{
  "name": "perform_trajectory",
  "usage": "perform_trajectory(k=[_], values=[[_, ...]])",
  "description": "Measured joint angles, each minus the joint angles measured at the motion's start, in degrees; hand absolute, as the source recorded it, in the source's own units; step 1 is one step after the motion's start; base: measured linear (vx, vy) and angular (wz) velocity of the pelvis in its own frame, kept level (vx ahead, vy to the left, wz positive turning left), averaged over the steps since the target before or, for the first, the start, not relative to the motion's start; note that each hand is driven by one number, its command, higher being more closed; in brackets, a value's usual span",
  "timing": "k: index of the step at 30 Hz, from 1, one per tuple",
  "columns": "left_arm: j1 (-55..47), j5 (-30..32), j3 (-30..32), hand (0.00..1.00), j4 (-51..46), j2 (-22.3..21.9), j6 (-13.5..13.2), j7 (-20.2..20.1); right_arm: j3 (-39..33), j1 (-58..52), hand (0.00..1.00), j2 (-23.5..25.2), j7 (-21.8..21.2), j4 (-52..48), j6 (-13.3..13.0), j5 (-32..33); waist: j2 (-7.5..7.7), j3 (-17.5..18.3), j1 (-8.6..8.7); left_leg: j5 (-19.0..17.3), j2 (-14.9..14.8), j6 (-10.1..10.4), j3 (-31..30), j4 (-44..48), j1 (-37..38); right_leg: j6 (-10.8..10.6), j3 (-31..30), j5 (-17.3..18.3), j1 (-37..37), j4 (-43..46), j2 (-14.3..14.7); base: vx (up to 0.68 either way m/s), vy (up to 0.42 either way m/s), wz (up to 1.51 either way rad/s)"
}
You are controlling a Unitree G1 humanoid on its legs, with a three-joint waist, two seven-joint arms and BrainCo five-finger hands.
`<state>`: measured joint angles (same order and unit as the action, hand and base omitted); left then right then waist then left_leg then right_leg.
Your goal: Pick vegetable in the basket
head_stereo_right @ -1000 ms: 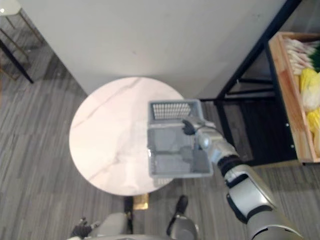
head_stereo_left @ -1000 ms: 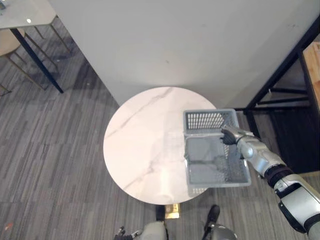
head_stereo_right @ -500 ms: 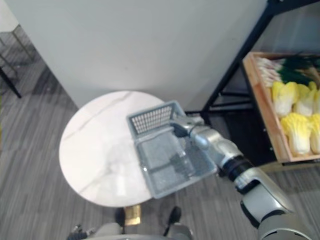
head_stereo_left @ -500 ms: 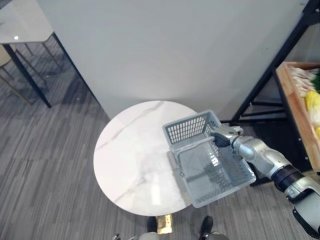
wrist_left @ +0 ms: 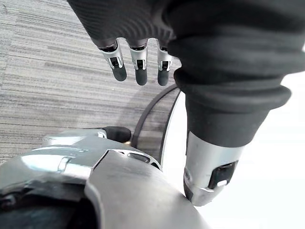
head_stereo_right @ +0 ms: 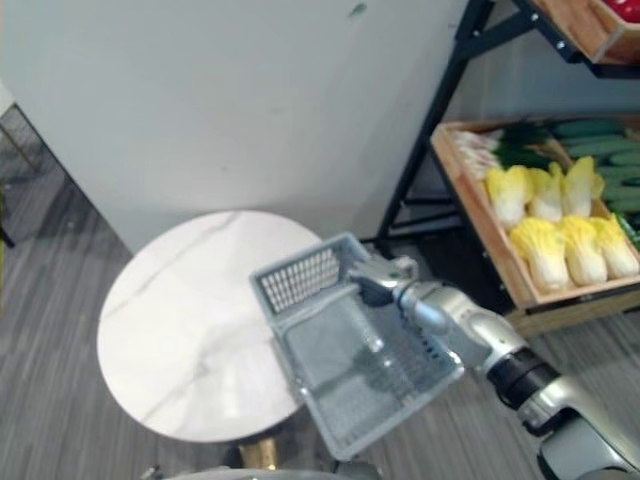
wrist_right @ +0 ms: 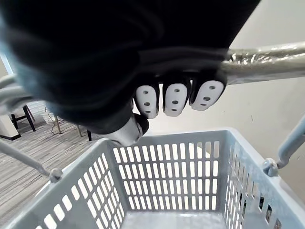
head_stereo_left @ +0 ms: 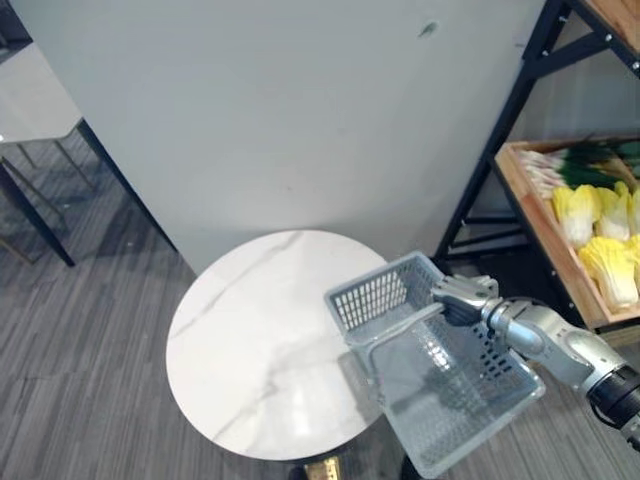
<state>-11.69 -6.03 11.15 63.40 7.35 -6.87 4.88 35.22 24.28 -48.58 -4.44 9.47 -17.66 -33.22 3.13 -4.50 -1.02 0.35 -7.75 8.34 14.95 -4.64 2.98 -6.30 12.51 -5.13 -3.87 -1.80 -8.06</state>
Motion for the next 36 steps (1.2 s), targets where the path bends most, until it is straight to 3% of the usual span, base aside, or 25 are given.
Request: perform_trajectory(k=[7, 11, 13, 17, 18, 19, 20, 22, 24, 27, 28, 29, 30, 31, 33, 36], values=[[0.3, -0.1, 0.5, 0.00, -0.2, -1.0, -0.1, 0.6, -0.8, 0.1, 1.00, 0.2, 0.1, -1.6, 0.0, 0.0, -0.79, 0.0, -0.60, -3.1, -1.9, 1.3, 1.6, 6.4, -1.7, 1.7, -3.3, 1.5, -3.3, 5.5, 1.3, 0.01, -0.030, -0.22], [0.4, 0.7, 0.0, 0.00, -0.2, -0.5, 0.2, 0.4, -4.4, -2.4, 1.00, 0.9, 0.2, -1.7, 0.2, -0.3, -0.54, -0.2, 0.91, -3.6, -1.1, 1.1, 1.7, 6.8, -0.3, 1.6, -4.7, 3.5, -4.3, 10.2, 0.2, -0.01, 0.012, -0.09], [0.7, 1.5, -0.8, 0.00, -0.2, 0.1, 0.2, 0.2, -10.0, -6.0, 1.00, 2.1, 0.5, -2.3, 0.4, -0.5, 0.05, -0.5, 1.11, -3.9, -0.1, 0.4, 2.0, 6.9, -0.4, 1.2, -5.9, 3.2, -5.2, 10.7, -0.5, -0.07, 0.083, -0.25], [2.1, 2.8, -2.4, 0.00, -1.3, 2.4, 0.1, 0.3, -12.6, -6.4, 1.00, 3.5, 2.0, -5.5, 3.0, -0.9, 3.89, -1.7, 2.27, -7.5, 4.0, -2.7, 6.5, 16.7, -7.8, -2.2, -13.2, 1.7, -11.4, 7.3, -2.7, -0.17, 0.127, -0.75], [2.1, 4.3, -3.0, 0.00, -0.5, 1.9, 0.1, 0.4, -12.2, -6.7, 1.00, 3.2, 2.1, -6.2, 3.3, -2.3, 0.38, -1.5, 2.53, -8.1, 2.3, -5.8, 10.1, 13.9, -6.9, -2.9, -8.6, 5.0, -9.1, 2.8, -2.1, -0.15, 0.208, -1.29], [2.6, 5.1, -3.1, 0.00, -0.4, 1.9, 0.0, 0.3, -11.4, -6.0, 1.00, 4.4, 2.2, -6.4, 3.4, -2.8, -0.17, -2.9, 2.07, -8.4, 0.0, -6.4, 14.5, 13.4, -6.0, 4.2, -2.2, 6.0, -12.9, 16.7, -2.5, -0.15, 0.223, -1.54], [2.8, 5.1, -2.9, 0.00, -0.6, 2.4, 0.0, 0.4, -9.9, -5.5, 1.00, 4.8, 2.3, -6.4, 3.4, -2.8, 0.06, -3.7, 2.06, -9.1, -1.5, -7.2, 16.8, 15.0, -5.8, 7.8, 3.4, 8.3, -13.9, 31.4, -4.2, -0.15, 0.195, -1.24], [2.8, 5.1, -4.0, 0.00, -0.6, 3.0, 0.7, 0.5, -9.1, -5.4, 1.00, 5.1, 2.3, -6.4, 2.7, -2.8, 1.07, -3.1, 2.25, -9.4, -1.8, -7.8, 20.8, 15.4, -5.3, 10.4, 8.3, 10.0, -11.4, 43.3, -8.1, -0.14, 0.111, -0.99], [3.0, 5.1, -4.7, 0.00, -0.6, 3.5, 0.8, 0.4, -8.4, -3.5, 1.00, 6.4, 2.2, -6.4, 2.2, -2.9, 2.09, -2.4, 1.13, -9.4, -2.6, -7.9, 25.6, 15.4, -5.1, 10.5, 8.8, 10.1, -8.2, 46.6, -10.3, -0.12, 0.034, -1.33], [3.0, 5.1, -4.6, 0.00, 0.0, 3.9, 0.9, 0.3, -7.4, -1.0, 1.00, 8.6, 2.2, -6.4, 1.8, -2.8, 2.05, -2.3, -0.05, -9.4, -6.3, -7.9, 33.4, 17.1, -5.0, 10.0, 9.0, 9.5, -4.4, 43.9, -13.4, -0.14, -0.067, -1.49], [3.1, 5.1, -4.6, 0.00, 0.4, 4.3, 0.9, 0.3, -7.1, -0.8, 1.00, 9.3, 2.2, -6.6, 1.8, -2.8, 2.23, -2.0, -0.44, -9.3, -8.1, -7.7, 36.3, 18.2, -5.3, 10.0, 9.3, 6.9, -3.2, 39.7, -14.7, -0.14, -0.164, -1.55], [3.5, 5.1, -4.6, 0.00, 0.7, 4.7, 0.9, 0.3, -6.5, -0.8, 1.00, 9.3, 2.2, -6.9, 1.8, -2.8, 2.28, -1.1, -0.50, -8.9, -9.6, -7.6, 38.4, 19.4, -6.5, 6.9, 9.8, 6.0, -2.9, 33.9, -13.4, -0.21, -0.297, -1.45], [4.0, 5.1, -4.6, 0.00, 1.5, 4.4, 1.0, 0.3, -5.8, -0.8, 1.00, 8.8, 2.2, -6.9, 2.1, -2.8, 1.33, -0.5, -0.53, -8.0, -10.3, -7.5, 38.6, 19.3, -7.2, 6.9, 11.1, 6.2, -2.8, 30.8, -11.9, -0.19, -0.315, -1.58], [4.6, 5.1, -4.7, 0.00, 2.8, 3.3, 1.2, 0.3, -5.2, -0.7, 1.00, 8.2, 2.2, -6.9, 2.4, -2.9, -0.35, 0.7, -0.89, -4.6, -12.0, -7.1, 38.7, 17.4, -7.9, 5.2, 11.5, 6.5, -1.5, 21.8, -8.4, -0.19, -0.354, -1.29], [5.0, 5.4, -5.3, 0.00, 2.9, 2.9, 1.3, 0.2, -5.2, -0.4, 1.00, 7.5, 2.2, -7.0, 2.6, -2.9, -0.11, 0.9, -0.25, -3.3, -12.3, -6.5, 41.2, 18.3, -7.7, 1.7, 11.7, 8.8, -0.6, 15.3, -7.5, -0.14, -0.342, -1.10], [5.9, 6.9, -5.2, 0.00, 4.1, 2.2, 1.3, 0.2, -5.0, -1.1, 1.00, 6.5, 2.2, -7.3, 2.8, -2.9, -2.39, 1.1, 1.78, -1.8, -16.4, -6.3, 42.4, 22.0, -7.0, 1.3, 11.8, 9.0, 2.5, 8.3, -3.4, -0.08, -0.336, -0.57]])
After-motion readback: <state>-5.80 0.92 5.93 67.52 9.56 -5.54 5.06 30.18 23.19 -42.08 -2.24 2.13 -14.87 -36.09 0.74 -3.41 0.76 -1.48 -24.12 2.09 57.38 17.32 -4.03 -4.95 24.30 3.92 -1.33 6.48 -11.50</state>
